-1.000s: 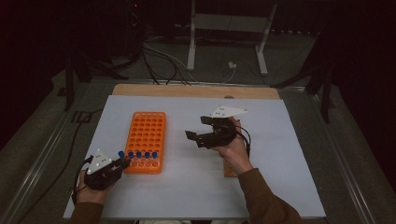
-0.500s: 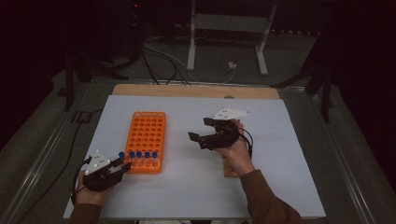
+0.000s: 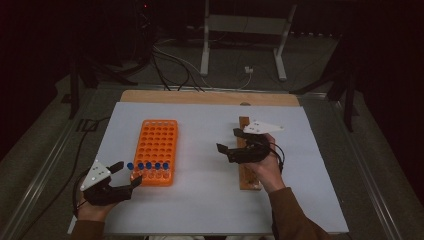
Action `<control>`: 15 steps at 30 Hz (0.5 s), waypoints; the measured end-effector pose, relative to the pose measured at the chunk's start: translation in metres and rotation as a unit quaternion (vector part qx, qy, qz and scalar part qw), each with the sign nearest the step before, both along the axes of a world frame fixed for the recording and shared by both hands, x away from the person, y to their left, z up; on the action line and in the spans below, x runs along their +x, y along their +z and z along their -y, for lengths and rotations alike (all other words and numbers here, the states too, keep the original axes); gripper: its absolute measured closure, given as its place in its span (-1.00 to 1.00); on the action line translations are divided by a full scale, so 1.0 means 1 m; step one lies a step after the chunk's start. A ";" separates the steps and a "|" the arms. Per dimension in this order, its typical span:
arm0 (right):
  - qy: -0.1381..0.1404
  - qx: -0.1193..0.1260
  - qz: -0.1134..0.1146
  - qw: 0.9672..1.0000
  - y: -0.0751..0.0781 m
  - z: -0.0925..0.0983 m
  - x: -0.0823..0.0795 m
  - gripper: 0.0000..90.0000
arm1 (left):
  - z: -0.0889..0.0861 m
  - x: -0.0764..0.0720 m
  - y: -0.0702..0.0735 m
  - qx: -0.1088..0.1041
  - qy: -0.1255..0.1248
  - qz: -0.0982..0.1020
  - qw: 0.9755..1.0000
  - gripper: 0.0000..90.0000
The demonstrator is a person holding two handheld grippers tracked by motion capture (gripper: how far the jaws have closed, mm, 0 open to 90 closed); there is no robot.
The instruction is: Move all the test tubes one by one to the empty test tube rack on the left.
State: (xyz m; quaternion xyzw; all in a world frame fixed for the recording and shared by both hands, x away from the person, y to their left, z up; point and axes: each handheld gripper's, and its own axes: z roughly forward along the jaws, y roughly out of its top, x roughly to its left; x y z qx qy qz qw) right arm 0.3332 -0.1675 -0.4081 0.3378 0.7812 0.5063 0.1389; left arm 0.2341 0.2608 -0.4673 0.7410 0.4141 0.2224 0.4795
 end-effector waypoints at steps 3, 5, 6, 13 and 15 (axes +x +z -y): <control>-0.014 -0.005 0.006 1.000 -0.004 0.016 -0.005 -0.65 | -0.002 -0.001 0.005 -0.002 0.011 0.008 1.000 -0.86; -0.023 -0.001 0.008 1.000 -0.006 0.026 -0.008 -0.65 | -0.005 -0.001 0.009 -0.007 0.019 0.012 1.000 -0.95; -0.028 0.002 0.010 1.000 -0.007 0.031 -0.010 -0.65 | -0.006 -0.001 0.010 -0.008 0.024 0.014 1.000 -0.96; -0.059 0.006 0.019 0.998 -0.017 0.067 -0.021 -0.73 | -0.012 -0.002 0.016 -0.013 0.048 0.027 0.998 -0.99; -0.069 -0.003 0.024 0.997 -0.020 0.074 -0.024 -0.76 | -0.015 -0.001 0.016 -0.014 0.053 0.031 0.998 -0.99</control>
